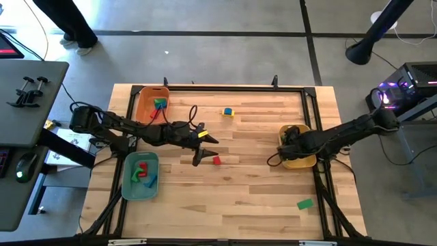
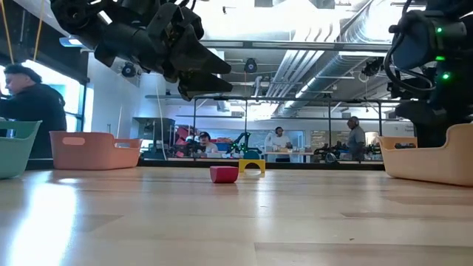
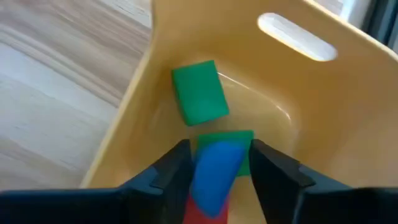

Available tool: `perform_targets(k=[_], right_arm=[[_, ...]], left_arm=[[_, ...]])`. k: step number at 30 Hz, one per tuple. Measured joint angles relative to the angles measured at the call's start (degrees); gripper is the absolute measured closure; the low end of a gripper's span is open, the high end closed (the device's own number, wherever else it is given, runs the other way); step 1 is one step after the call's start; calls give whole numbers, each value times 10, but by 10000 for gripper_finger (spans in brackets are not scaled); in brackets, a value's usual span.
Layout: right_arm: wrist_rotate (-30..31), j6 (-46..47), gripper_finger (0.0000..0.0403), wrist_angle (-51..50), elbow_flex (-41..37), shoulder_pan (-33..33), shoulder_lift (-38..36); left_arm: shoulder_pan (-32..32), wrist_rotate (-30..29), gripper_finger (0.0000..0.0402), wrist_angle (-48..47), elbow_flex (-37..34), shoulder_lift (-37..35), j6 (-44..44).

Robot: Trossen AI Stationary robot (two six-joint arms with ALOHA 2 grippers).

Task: Sort blocks by size
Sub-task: Put the blue half-circle block into the yellow bin, then put the green triangle block into the orange bin

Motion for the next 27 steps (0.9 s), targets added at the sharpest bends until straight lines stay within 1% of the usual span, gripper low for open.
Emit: perform_targets(k=[3,5,7,14,17,19,22,24,27], right_arm=[[4,-2,229,-5,0,0,0],[8,-2,226,-18,6,0,0],[24,-1,225,-30,19,4,0],[137,-7,223,-87,99,31,0],[192,-28,223,-71,124,38,0],[236,-71,222,-15,128,42,0],[287,-187,222,123,123,41,0],[284,-282,222,230,111,34,0],[242,-407,222,391,87,23,5]], left_arm=[[0,0,158,0,0,0,0],[0,0,158,0,0,0,-1],[0,0,158,0,0,0,-2],[0,-2,158,1,0,0,-2],[0,-16,158,1,0,0,-2],[0,-20,158,1,0,0,-2],[0,-21,158,2,0,0,-1],[0,-21,158,5,0,0,-1],[0,-25,158,6,0,0,-1]])
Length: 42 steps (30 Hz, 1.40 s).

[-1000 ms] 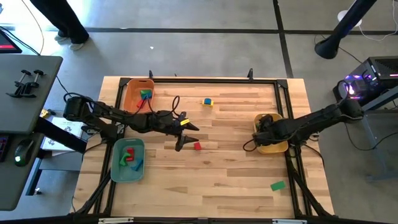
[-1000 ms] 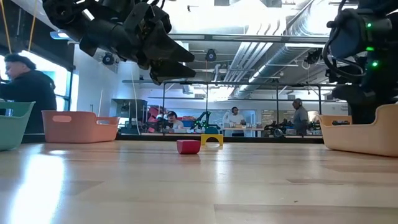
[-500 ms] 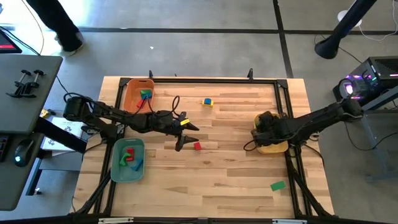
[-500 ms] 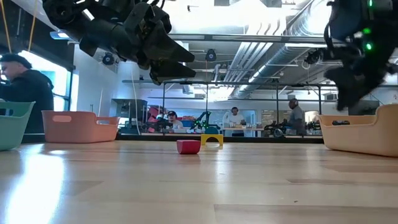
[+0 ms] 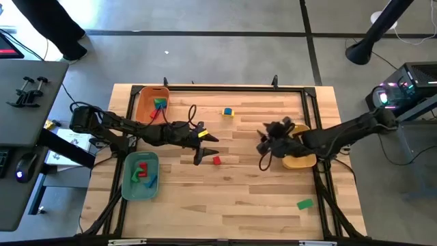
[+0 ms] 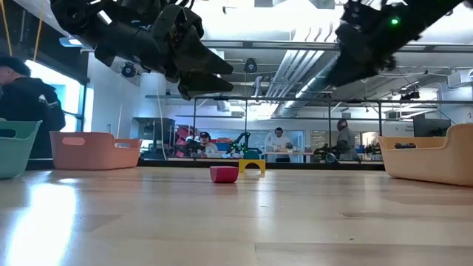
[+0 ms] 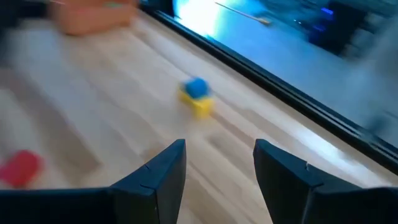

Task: Sort blocks by size
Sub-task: Put the green triangle block into the orange bin

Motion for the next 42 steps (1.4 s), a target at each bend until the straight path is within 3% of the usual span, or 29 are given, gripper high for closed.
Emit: perform_targets(k=[7,11,18,22,26,32,36,42], right_arm=[[-130,-170,222,294,-65,-31,49],[-190,-225,222,391,-76,-54,97],[-288,-307,222,503,-54,-112,182],[-303,-320,222,486,-32,-131,203],[-294,-342,222,384,-18,-140,183],[-289,-304,222,246,-17,-139,141],[-322,-240,222,187,-17,-139,129],[-400,-206,222,173,-18,-112,130]], left_arm=[[0,-2,158,2,0,0,-3],[0,-10,158,4,0,0,-10],[2,-129,158,-1,0,0,-31],[26,-142,158,-2,1,0,-31],[62,-119,158,0,6,0,-28],[120,-76,158,35,6,10,-33],[144,-53,158,57,18,45,-55],[112,15,158,41,69,119,52]])
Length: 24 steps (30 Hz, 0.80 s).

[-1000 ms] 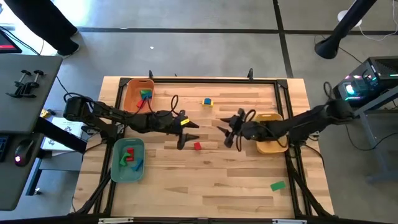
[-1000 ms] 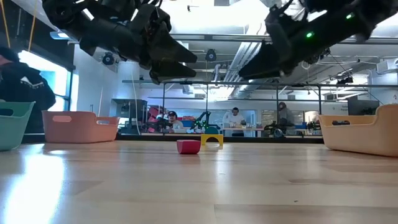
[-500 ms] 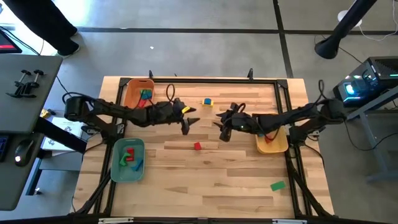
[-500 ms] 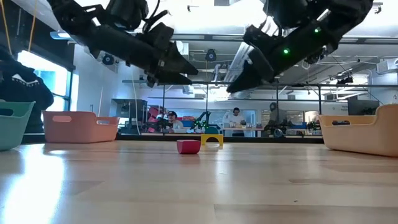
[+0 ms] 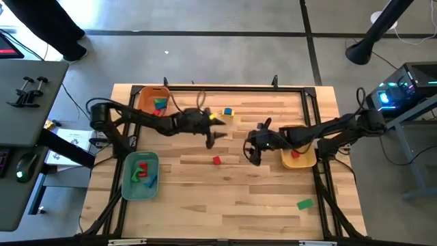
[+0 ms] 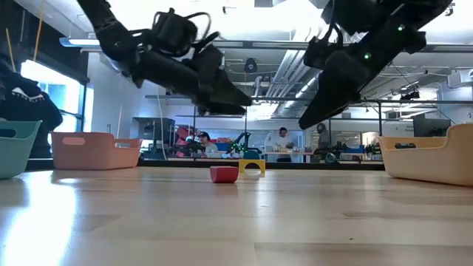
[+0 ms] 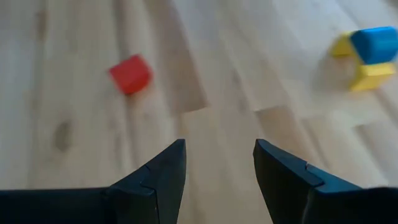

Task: Sort blocks by size
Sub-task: Put the green triangle block into the orange bin

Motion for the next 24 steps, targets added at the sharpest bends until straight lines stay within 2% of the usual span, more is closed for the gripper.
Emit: perform_targets(k=[3,6,9,12,17,21,24], right_arm=[[-5,16,222,4,0,36,0],[-69,111,222,-46,17,82,-4],[-162,285,222,-118,45,137,-7],[-220,420,222,-171,48,218,-7],[-262,533,222,-272,46,342,-7],[-409,613,222,-294,46,397,-7],[-446,675,222,-300,46,414,-7]], left_arm=[[-36,0,158,-2,23,21,66],[-71,-1,158,-5,32,25,114],[-103,-13,158,-4,32,21,104],[-126,-18,158,-3,32,21,76],[-148,-24,158,-2,32,24,69],[-157,-47,158,1,32,24,68],[-161,-50,158,1,32,24,59]])
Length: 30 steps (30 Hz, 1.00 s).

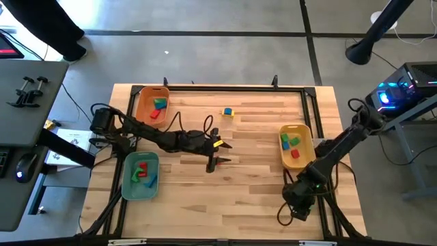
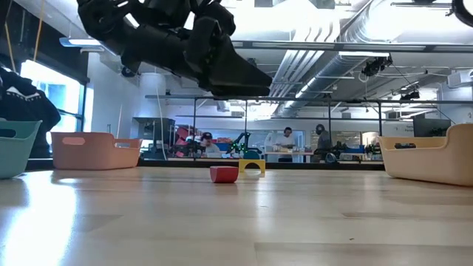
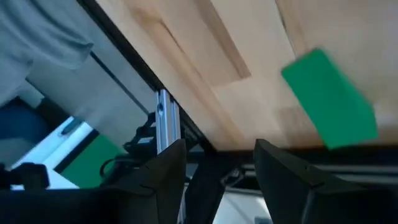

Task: Sort blocks by size
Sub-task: Put the green triangle block into the orange bin

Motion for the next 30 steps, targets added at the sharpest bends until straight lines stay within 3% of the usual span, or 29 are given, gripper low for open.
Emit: perform_targets(k=[4,8,19,26,30], right_arm=[[64,9,222,3,0,20,0],[134,-55,222,7,0,43,0],[130,-53,222,-9,0,159,0],[263,-58,222,-60,31,159,3],[269,-127,222,-88,84,152,56]], left_arm=[[-8,0,158,-2,0,0,-2],[-18,0,158,-9,0,0,-2],[-22,0,158,-18,-1,0,11],[-22,-37,158,-15,-1,0,10],[-22,-44,158,-14,-1,0,2]])
